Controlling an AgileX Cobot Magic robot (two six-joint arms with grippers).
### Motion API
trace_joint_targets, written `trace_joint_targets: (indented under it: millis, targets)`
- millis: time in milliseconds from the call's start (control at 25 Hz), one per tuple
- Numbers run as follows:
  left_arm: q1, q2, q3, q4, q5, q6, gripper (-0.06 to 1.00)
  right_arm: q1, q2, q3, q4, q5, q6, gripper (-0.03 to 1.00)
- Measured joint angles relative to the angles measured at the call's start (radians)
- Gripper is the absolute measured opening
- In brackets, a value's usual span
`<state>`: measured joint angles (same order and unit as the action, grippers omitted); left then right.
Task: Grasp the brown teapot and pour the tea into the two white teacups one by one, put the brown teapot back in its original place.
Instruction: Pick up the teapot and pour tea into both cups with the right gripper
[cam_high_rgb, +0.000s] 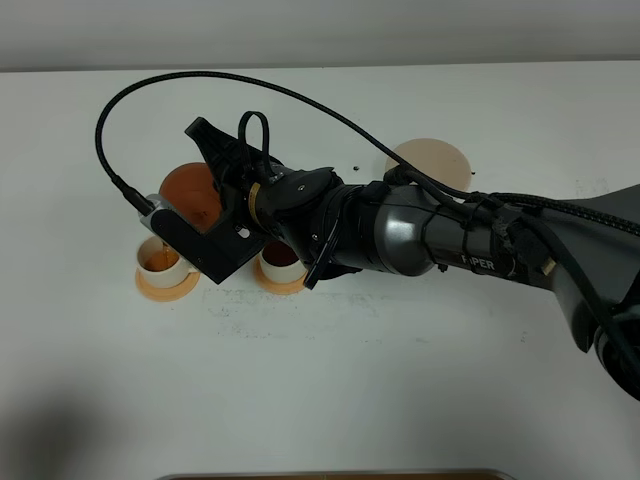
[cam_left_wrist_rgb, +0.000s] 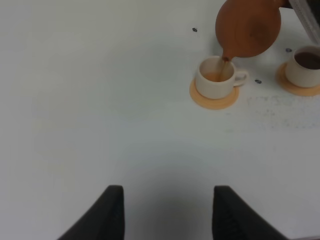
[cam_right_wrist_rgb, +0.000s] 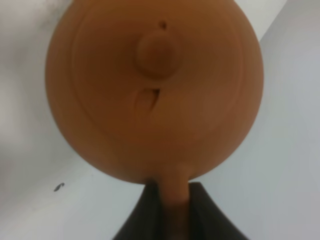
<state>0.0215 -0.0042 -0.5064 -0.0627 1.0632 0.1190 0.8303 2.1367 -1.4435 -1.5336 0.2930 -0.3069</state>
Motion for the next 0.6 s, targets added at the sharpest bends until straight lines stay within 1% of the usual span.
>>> trace_joint_targets:
  millis: [600]
  targets:
    - [0.000, 0.000, 0.000, 0.000, 0.000, 0.000, 0.43, 0.000, 0.020, -0.026, -0.007, -0.012, 0.000, 0.11]
